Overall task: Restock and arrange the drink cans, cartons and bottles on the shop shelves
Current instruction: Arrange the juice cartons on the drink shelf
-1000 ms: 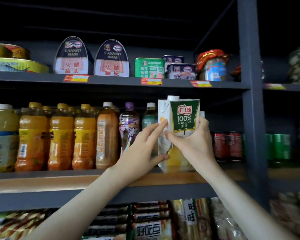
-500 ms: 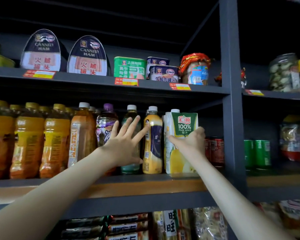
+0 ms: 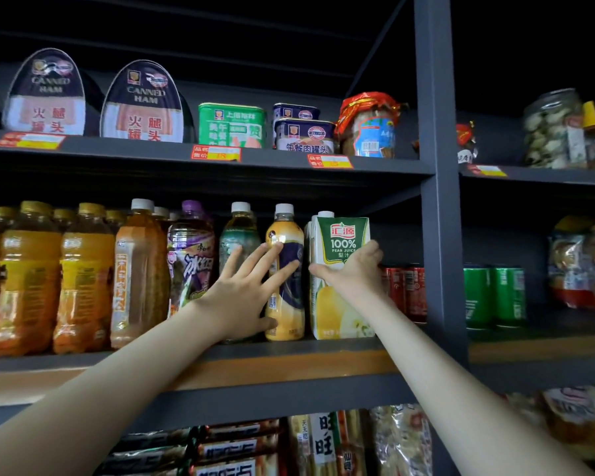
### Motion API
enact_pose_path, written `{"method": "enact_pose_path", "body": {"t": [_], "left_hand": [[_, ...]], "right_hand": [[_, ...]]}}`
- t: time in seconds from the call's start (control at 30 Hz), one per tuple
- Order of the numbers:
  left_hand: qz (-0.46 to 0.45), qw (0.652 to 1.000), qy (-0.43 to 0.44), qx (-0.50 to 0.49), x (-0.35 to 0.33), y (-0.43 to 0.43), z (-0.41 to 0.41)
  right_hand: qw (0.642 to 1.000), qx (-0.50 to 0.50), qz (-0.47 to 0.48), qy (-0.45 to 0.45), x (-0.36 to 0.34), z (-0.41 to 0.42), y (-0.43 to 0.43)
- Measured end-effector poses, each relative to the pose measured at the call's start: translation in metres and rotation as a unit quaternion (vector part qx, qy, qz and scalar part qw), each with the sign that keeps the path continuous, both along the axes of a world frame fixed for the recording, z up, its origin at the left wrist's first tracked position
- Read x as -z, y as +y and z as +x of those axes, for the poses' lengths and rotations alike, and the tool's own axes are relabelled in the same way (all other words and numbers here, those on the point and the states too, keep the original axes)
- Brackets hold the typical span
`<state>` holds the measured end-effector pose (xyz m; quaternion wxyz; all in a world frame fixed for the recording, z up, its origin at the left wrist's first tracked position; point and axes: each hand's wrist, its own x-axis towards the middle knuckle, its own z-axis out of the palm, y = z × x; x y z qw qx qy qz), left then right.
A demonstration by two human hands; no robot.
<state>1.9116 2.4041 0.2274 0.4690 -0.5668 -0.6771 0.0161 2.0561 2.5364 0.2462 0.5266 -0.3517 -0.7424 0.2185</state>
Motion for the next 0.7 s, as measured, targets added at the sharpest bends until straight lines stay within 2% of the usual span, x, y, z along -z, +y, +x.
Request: {"method": "enact_pose_path", "body": {"t": [0.07,0.13,0.2,0.27,0.37,0.47,0.7], "left_hand": [[0.017,0.999,-0.029,-0.022,-0.002,-0.005,0.003],[0.048,0.998,-0.027,-0.026,-0.003,-0.014,0.0],[0.057,0.996,-0.005,-0.064,-0.006,-0.028,-0.004],[0.081,0.994,0.035,-0.068,-0.007,-0.036,-0.025],[0.067,0.992,0.053,-0.097,-0.007,-0.05,-0.045],[0.065,0.991,0.048,-0.104,-0.002,-0.055,-0.054],[0.078,0.994,0.016,-0.081,0.002,-0.05,-0.055]], "right_hand": [[0.999,0.012,0.032,-0.019,0.001,0.0,-0.004],[0.988,0.062,0.126,-0.062,0.003,-0.001,-0.018],[0.963,0.089,0.243,-0.074,0.004,-0.008,-0.038],[0.947,0.067,0.304,-0.083,0.002,-0.021,-0.055],[0.942,0.032,0.302,-0.145,-0.003,-0.046,-0.066],[0.946,0.04,0.262,-0.186,-0.004,-0.062,-0.069],[0.972,0.029,0.176,-0.151,-0.018,-0.072,-0.061]]}}
